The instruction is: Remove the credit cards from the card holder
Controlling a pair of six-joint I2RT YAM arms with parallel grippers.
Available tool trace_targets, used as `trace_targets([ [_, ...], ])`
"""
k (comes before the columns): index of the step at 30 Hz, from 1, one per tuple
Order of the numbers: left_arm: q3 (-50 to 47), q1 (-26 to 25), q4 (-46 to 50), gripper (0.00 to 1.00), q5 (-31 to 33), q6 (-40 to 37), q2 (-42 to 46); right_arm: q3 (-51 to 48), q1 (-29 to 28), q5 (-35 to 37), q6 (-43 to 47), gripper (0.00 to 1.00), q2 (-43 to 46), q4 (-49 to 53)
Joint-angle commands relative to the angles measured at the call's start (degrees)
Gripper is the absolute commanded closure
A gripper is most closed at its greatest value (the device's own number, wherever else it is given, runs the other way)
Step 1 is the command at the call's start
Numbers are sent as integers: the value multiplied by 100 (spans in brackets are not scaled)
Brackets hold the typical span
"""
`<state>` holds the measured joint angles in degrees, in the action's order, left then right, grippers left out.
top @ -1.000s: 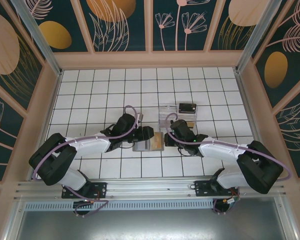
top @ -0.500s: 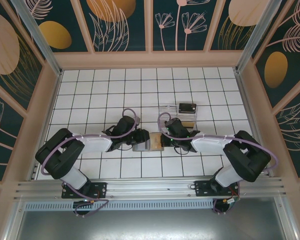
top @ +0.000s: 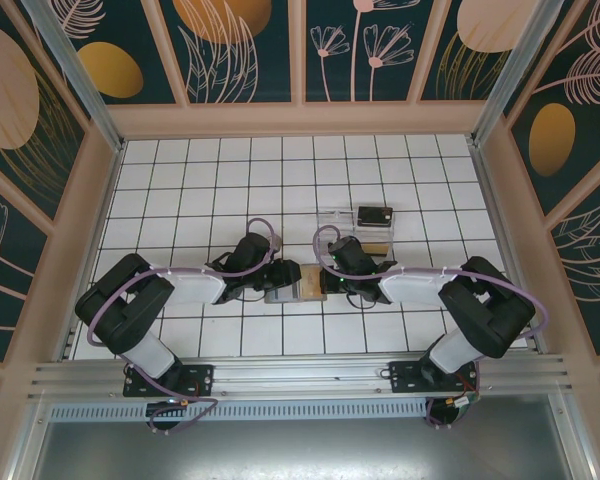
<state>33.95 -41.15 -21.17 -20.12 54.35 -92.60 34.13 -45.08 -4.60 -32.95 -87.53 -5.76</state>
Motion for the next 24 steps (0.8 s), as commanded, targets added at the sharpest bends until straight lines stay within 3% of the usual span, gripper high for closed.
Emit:
trace_targets([
  [1,20,1,474,60,117,-71,155,4,-36,-155,-7,92,-185,-4],
  [7,174,-86,638,60,172,-93,483,0,-62,-160,-36,92,-209,-38],
  [15,267,-242,370,63,-45,75,79,-7,-97,-155,-69,92,-170,-55],
  [24,431,-277,1174,69,245,122,-222,-91,-115,-173,-98,92,-141,-143],
])
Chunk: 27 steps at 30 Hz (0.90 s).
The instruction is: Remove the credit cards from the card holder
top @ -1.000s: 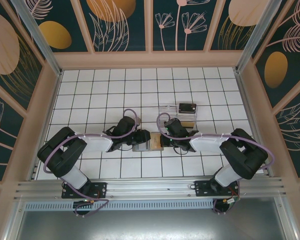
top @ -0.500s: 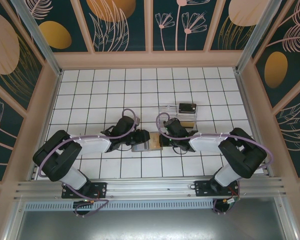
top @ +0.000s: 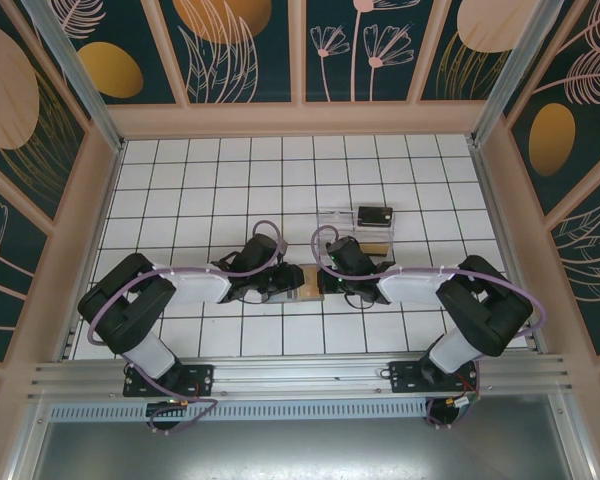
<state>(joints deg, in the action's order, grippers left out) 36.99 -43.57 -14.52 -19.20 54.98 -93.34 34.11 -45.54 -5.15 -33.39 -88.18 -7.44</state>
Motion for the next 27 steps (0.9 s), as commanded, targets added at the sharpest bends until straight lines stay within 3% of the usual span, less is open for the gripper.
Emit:
trace_targets([
  [1,153,-37,634,72,205,53,-166,-96,-69,-118,-50,92,-73,25],
  [12,431,-62,1430,69,650,-118,-289,-77,-127,-249,-65,92,-24,-73],
  [27,276,-70,1137,75,452,-57,-198,21,-235,-105,-65,92,-191,19],
])
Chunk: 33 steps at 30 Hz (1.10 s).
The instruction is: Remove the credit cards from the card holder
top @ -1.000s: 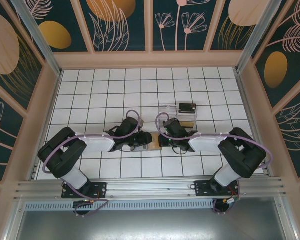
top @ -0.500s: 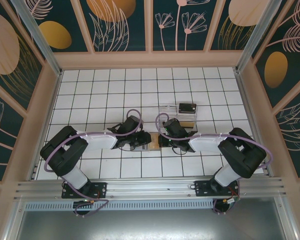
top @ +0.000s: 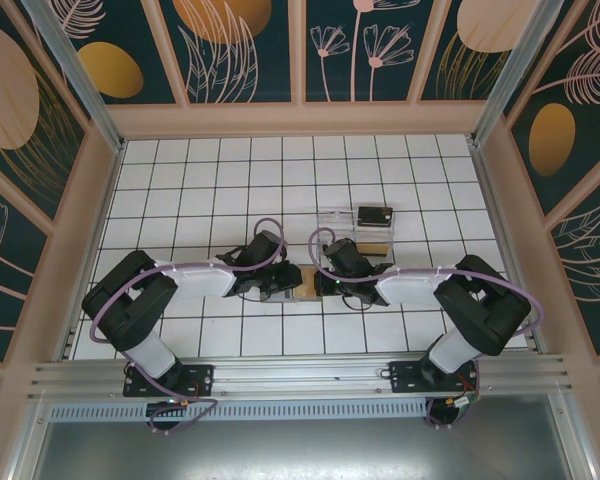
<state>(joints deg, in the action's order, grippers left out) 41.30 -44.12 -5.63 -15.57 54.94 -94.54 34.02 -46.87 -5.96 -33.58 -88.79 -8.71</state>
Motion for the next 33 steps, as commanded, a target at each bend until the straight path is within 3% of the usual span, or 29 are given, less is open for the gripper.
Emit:
trace_targets([
  [1,-162,-18,238,75,94,-47,-58,41,-94,13,-43,92,-145,182],
  [14,-227,-9,255,83,186,-67,127,52,-19,139,-25,92,-274,209],
  [15,-235,-9,247,90,186,-69,144,53,-7,139,-25,92,-295,203],
  [17,-246,-5,268,96,204,-78,164,47,2,139,-25,92,-308,203],
  [33,-455,69,301,90,335,-123,304,50,38,121,-25,92,-445,203],
])
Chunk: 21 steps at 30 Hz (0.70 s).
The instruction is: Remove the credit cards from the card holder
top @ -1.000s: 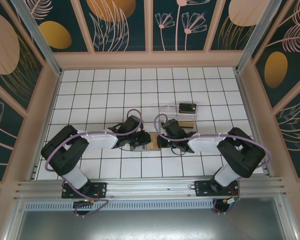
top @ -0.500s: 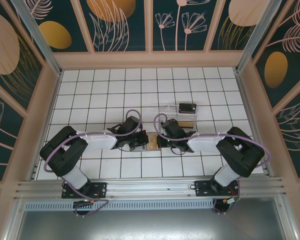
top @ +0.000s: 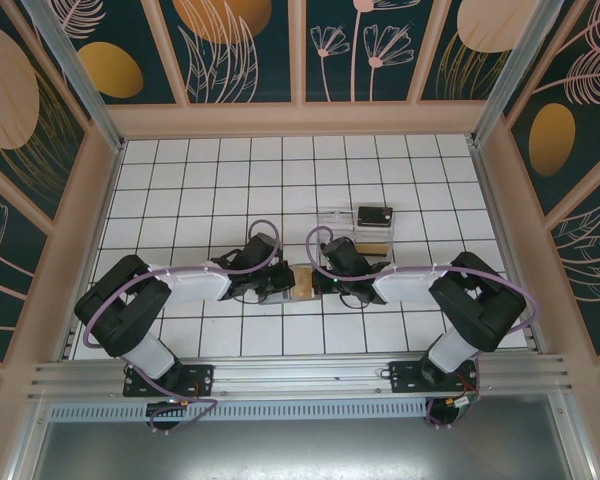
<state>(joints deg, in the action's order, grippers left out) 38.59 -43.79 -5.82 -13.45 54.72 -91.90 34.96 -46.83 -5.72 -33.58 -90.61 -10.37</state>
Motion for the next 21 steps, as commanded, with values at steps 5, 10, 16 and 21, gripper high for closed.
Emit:
trace_targets([
  [5,-290,116,301,89,132,-119,114,-38,33,97,-25,92,-266,385],
  [10,-317,165,226,87,123,-107,163,-22,36,72,-25,92,-279,384],
  [16,-256,160,-390,78,-183,87,-2,45,26,-2,36,90,-106,385],
  [21,-267,165,-418,71,-193,78,-41,90,25,34,89,90,-80,485],
])
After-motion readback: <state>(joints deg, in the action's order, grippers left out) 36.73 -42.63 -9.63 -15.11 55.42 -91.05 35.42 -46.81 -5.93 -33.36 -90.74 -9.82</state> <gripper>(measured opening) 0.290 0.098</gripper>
